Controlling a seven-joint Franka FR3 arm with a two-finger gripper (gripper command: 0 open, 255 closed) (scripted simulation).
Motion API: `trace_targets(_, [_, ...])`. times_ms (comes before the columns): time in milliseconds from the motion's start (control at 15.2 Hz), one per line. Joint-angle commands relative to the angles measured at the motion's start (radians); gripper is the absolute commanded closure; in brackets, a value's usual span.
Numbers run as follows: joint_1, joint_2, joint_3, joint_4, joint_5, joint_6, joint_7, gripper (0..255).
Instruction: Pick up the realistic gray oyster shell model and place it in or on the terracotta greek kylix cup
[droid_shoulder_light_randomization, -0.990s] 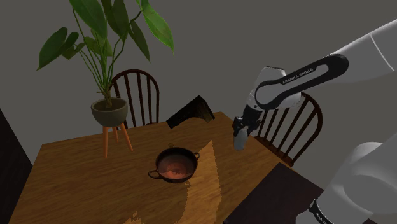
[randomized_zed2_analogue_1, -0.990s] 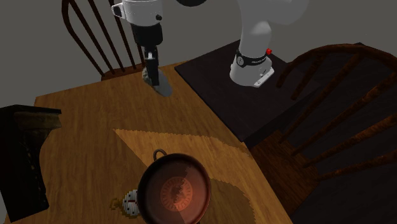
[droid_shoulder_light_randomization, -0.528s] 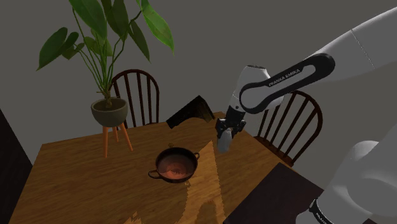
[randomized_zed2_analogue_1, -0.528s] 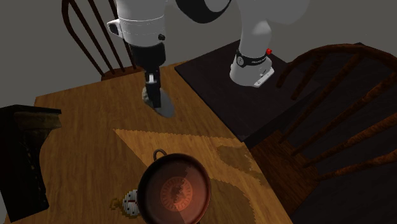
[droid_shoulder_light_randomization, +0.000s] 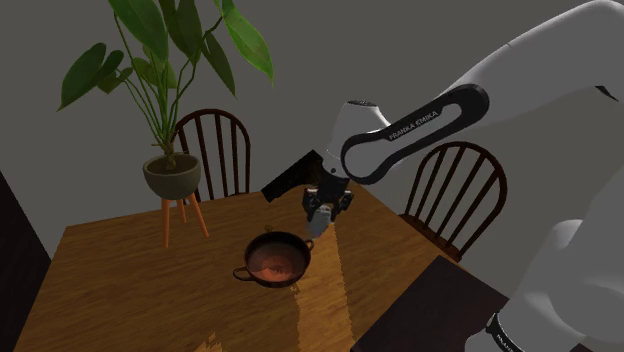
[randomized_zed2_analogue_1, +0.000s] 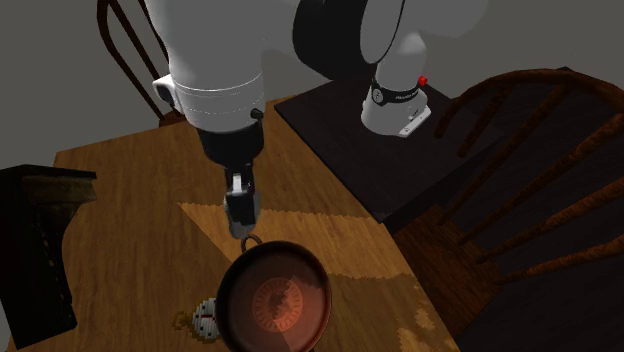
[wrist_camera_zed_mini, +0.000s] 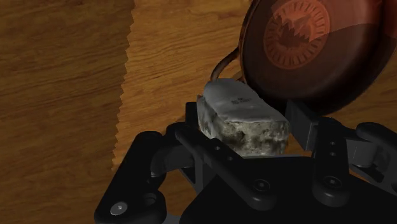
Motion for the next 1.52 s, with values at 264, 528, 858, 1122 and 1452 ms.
trace_targets(264, [0.059, 0.145, 0.055, 0.177, -0.067, -0.026, 0.165, 255])
trace_targets(528, [0.101, 0.242, 0.070, 0.294, -0.112, -0.044, 0.251, 255])
trace_targets(858, [0.105, 0.286, 0.065, 0.277, -0.124, 0.016, 0.257, 255])
trace_targets(1122, [0.108, 0.324, 0.061, 0.267, -0.135, 0.063, 0.263, 255])
trace_targets(1452, [0.113, 0.362, 0.056, 0.261, -0.146, 0.106, 0.269, 255])
